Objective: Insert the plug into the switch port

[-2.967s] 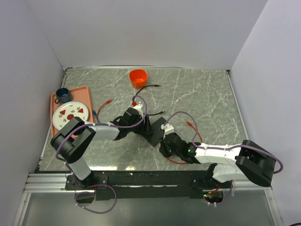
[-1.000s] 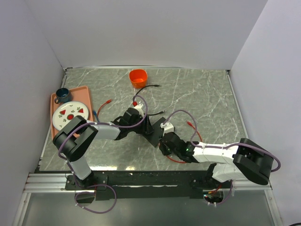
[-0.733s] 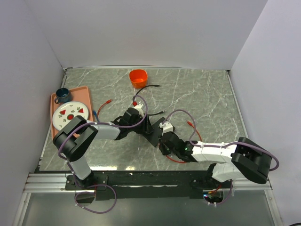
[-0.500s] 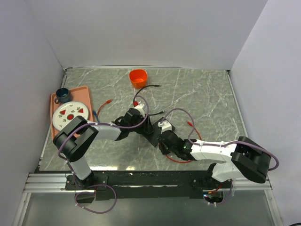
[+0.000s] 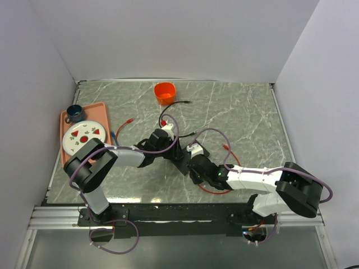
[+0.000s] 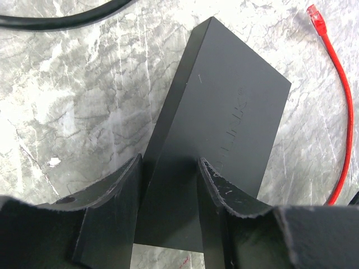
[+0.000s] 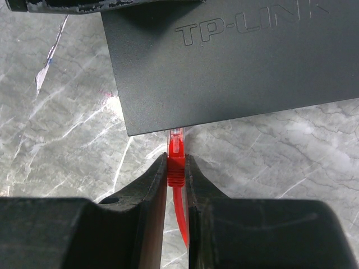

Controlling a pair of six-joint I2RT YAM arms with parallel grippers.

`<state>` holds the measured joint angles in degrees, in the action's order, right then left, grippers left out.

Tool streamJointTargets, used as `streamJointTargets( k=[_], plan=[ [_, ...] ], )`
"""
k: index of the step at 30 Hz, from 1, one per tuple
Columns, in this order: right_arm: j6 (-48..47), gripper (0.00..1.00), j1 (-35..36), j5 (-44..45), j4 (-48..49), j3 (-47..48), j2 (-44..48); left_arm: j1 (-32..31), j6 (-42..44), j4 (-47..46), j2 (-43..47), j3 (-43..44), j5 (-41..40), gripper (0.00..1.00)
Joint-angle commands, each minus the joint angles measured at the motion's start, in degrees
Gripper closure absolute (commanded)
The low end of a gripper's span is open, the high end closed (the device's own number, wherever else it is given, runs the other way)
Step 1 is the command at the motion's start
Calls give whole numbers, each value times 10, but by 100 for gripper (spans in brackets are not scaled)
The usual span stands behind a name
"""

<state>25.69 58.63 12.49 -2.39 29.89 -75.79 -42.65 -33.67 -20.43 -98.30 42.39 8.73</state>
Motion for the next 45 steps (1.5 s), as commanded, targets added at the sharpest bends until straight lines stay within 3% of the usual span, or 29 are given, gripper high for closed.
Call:
streamJointTargets(
  k=[1,29,45],
  plan=[
    [4,100,2,36,121,7,8,-37,12,71,-30,-19,51,55],
    [-56,100,-46,32,189,61,-23,-104,-17,46,-41,-28,58,61],
    [-108,100,-48,54,404,-33,28,-107,-52,-9,-51,-62,81,66]
  ],
)
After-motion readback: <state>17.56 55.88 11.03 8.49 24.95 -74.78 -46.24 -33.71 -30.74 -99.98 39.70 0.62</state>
